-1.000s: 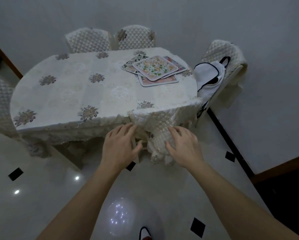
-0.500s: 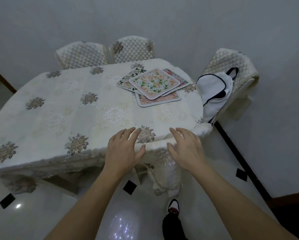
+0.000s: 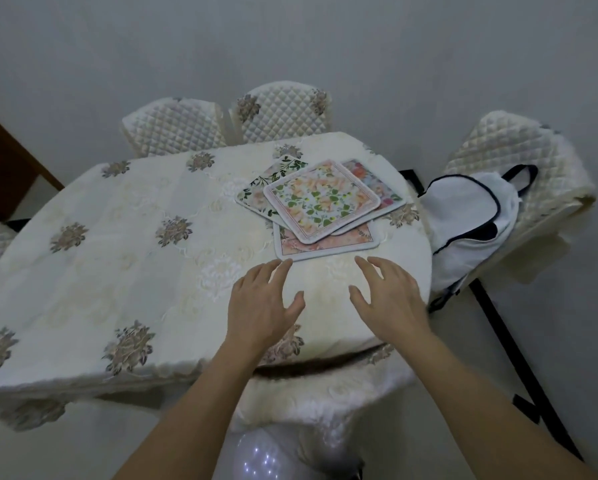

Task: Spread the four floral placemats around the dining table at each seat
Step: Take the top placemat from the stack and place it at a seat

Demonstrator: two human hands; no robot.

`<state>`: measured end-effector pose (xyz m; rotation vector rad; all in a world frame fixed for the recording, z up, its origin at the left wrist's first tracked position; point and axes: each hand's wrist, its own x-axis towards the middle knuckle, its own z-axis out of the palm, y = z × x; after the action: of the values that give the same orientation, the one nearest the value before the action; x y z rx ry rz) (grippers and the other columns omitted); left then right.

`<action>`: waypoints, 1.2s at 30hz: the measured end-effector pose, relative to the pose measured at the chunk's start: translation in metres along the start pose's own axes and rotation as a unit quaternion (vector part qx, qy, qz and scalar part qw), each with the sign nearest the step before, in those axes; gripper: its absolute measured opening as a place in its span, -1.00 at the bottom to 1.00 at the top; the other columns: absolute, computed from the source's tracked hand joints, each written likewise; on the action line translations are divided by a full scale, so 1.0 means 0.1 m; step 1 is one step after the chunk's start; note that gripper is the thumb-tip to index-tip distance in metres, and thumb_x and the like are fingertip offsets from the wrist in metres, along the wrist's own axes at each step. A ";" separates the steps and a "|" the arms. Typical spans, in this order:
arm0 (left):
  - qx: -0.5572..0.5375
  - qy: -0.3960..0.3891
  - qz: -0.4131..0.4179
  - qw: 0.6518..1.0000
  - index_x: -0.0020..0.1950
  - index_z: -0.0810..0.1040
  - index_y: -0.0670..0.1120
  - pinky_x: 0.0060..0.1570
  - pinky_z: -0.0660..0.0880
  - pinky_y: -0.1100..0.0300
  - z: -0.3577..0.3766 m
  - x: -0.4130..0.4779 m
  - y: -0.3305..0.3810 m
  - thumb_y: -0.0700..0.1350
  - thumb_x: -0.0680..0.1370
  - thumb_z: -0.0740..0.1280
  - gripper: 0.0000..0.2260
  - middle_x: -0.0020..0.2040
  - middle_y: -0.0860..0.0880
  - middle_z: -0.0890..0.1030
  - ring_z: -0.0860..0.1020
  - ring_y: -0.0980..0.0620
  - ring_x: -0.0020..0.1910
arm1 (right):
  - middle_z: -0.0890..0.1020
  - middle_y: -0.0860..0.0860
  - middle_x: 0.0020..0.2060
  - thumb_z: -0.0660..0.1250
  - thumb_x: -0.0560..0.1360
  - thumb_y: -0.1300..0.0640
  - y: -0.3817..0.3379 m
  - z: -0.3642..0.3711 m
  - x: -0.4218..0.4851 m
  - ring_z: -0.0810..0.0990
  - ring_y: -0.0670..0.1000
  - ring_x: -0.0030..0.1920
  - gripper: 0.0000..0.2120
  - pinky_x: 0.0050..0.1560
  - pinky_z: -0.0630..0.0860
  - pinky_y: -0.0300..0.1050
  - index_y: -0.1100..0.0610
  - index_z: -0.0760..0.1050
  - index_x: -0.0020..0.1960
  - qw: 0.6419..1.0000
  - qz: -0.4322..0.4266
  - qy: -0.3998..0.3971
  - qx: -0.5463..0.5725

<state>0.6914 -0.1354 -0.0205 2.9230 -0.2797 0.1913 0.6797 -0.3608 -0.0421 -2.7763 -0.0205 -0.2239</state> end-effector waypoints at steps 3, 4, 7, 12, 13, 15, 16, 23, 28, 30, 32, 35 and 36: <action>-0.001 -0.003 -0.022 1.000 0.50 0.39 0.03 0.29 0.43 -0.03 0.03 0.26 -0.03 0.20 0.54 0.24 -0.45 0.43 0.00 0.51 0.45 -0.05 0.39 | 0.52 0.11 0.35 0.29 0.55 -0.06 0.07 0.02 0.32 0.45 0.14 0.36 -0.50 0.35 0.34 0.15 0.08 0.42 0.46 1.000 -0.006 -0.002 0.017; -0.007 0.000 -0.027 1.000 0.50 0.39 0.03 0.29 0.43 -0.03 0.05 0.35 -0.06 0.20 0.54 0.24 -0.45 0.43 0.00 0.51 0.45 -0.05 0.39 | 0.52 0.11 0.34 0.31 0.55 -0.05 0.08 0.04 0.43 0.46 0.15 0.35 -0.50 0.34 0.35 0.16 0.08 0.43 0.45 1.000 -0.010 -0.001 0.022; -0.030 0.008 -0.048 0.998 0.51 0.37 0.01 0.30 0.44 -0.04 0.13 0.61 -0.16 0.20 0.54 0.25 -0.42 0.44 0.00 0.49 0.44 -0.04 0.40 | 0.53 0.12 0.34 0.34 0.53 -0.03 0.10 0.11 0.76 0.47 0.16 0.35 -0.51 0.32 0.37 0.18 0.10 0.45 0.43 0.999 -0.020 0.004 0.026; -0.091 0.029 -0.099 0.991 0.51 0.34 -0.10 0.19 0.47 -0.02 0.31 1.16 -0.33 0.20 0.54 0.31 -0.37 0.39 -0.08 0.51 0.49 -0.11 0.32 | 0.50 0.09 0.36 0.28 0.57 -0.05 0.12 0.19 1.30 0.43 0.13 0.38 -0.50 0.35 0.35 0.16 0.08 0.40 0.47 1.000 0.005 0.003 0.029; -0.107 0.027 -0.106 0.988 0.51 0.33 -0.11 0.18 0.46 -0.02 0.36 1.29 -0.36 0.21 0.54 0.31 -0.36 0.39 -0.09 0.51 0.49 -0.11 0.31 | 0.50 0.10 0.36 0.28 0.57 -0.05 0.13 0.21 1.41 0.43 0.14 0.37 -0.50 0.35 0.37 0.17 0.07 0.40 0.47 0.999 0.009 0.008 0.031; -0.141 0.020 -0.124 0.982 0.51 0.33 -0.11 0.17 0.46 -0.02 0.47 1.53 -0.42 0.25 0.52 0.30 -0.33 0.38 -0.08 0.49 0.48 -0.11 0.31 | 0.52 0.12 0.33 0.30 0.55 -0.02 0.18 0.27 1.62 0.46 0.16 0.34 -0.52 0.30 0.42 0.21 0.08 0.42 0.44 0.999 0.010 0.018 0.034; -0.160 0.016 -0.136 0.978 0.51 0.32 -0.11 0.18 0.46 -0.02 0.54 1.65 -0.45 0.27 0.51 0.30 -0.31 0.39 -0.08 0.48 0.47 -0.11 0.32 | 0.53 0.13 0.32 0.31 0.55 -0.02 0.22 0.30 1.73 0.47 0.18 0.32 -0.52 0.28 0.43 0.23 0.09 0.43 0.44 0.999 0.011 0.017 0.031; -0.283 -0.011 -0.236 0.930 0.54 0.29 -0.08 0.25 0.48 -0.03 0.95 2.27 -0.51 0.28 0.50 0.34 -0.28 0.39 -0.05 0.45 0.44 -0.04 0.35 | 0.54 0.12 0.29 0.32 0.55 -0.02 0.57 0.53 2.51 0.49 0.17 0.28 -0.52 0.19 0.45 0.16 0.09 0.43 0.44 1.000 0.020 0.000 0.017; -0.331 -0.026 -0.287 0.899 0.51 0.34 -0.08 0.22 0.50 -0.06 1.33 2.71 -0.47 0.24 0.51 0.37 -0.33 0.32 -0.08 0.47 0.49 -0.08 0.26 | 0.54 0.17 0.28 0.32 0.56 -0.01 0.94 0.84 3.13 0.49 0.20 0.27 -0.51 0.14 0.49 0.14 0.16 0.42 0.43 0.999 0.023 -0.021 0.031; -0.345 -0.037 -0.311 0.885 0.47 0.38 -0.09 0.23 0.51 -0.08 1.47 2.87 -0.44 0.23 0.51 0.37 -0.37 0.31 -0.09 0.47 0.51 -0.10 0.22 | 0.54 0.19 0.26 0.33 0.56 0.01 1.09 0.99 3.34 0.49 0.22 0.24 -0.51 0.14 0.48 0.13 0.19 0.43 0.42 0.998 0.025 -0.033 0.040; -0.350 -0.036 -0.337 0.873 0.44 0.40 -0.12 0.26 0.49 -0.10 1.61 3.01 -0.42 0.20 0.51 0.38 -0.39 0.31 -0.11 0.46 0.51 -0.12 0.23 | 0.56 0.23 0.20 0.35 0.55 0.05 1.22 1.15 3.52 0.51 0.25 0.17 -0.54 0.08 0.49 0.12 0.21 0.45 0.38 0.998 0.026 -0.038 0.049; -0.345 -0.029 -0.374 0.860 0.35 0.48 -0.11 0.28 0.45 -0.03 1.79 3.16 -0.41 0.16 0.50 0.40 -0.48 0.24 -0.13 0.42 0.47 -0.15 0.24 | 0.57 0.24 0.14 0.33 0.55 0.03 1.40 1.36 3.74 0.53 0.25 0.09 -0.57 0.06 0.52 0.12 0.20 0.46 0.35 0.996 0.039 -0.062 0.059; -0.344 -0.029 -0.386 0.856 0.31 0.49 -0.10 0.26 0.44 -0.01 1.84 3.20 -0.42 0.16 0.50 0.40 -0.51 0.24 -0.13 0.40 0.45 -0.15 0.25 | 0.57 0.23 0.14 0.32 0.55 0.01 1.44 1.42 3.81 0.53 0.24 0.09 -0.56 0.07 0.53 0.13 0.18 0.45 0.35 0.995 0.046 -0.071 0.061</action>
<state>1.0313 -0.1891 -0.1601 2.1039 0.6811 -0.1090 1.0836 -0.4520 -0.1630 -2.6585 0.0569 -0.0015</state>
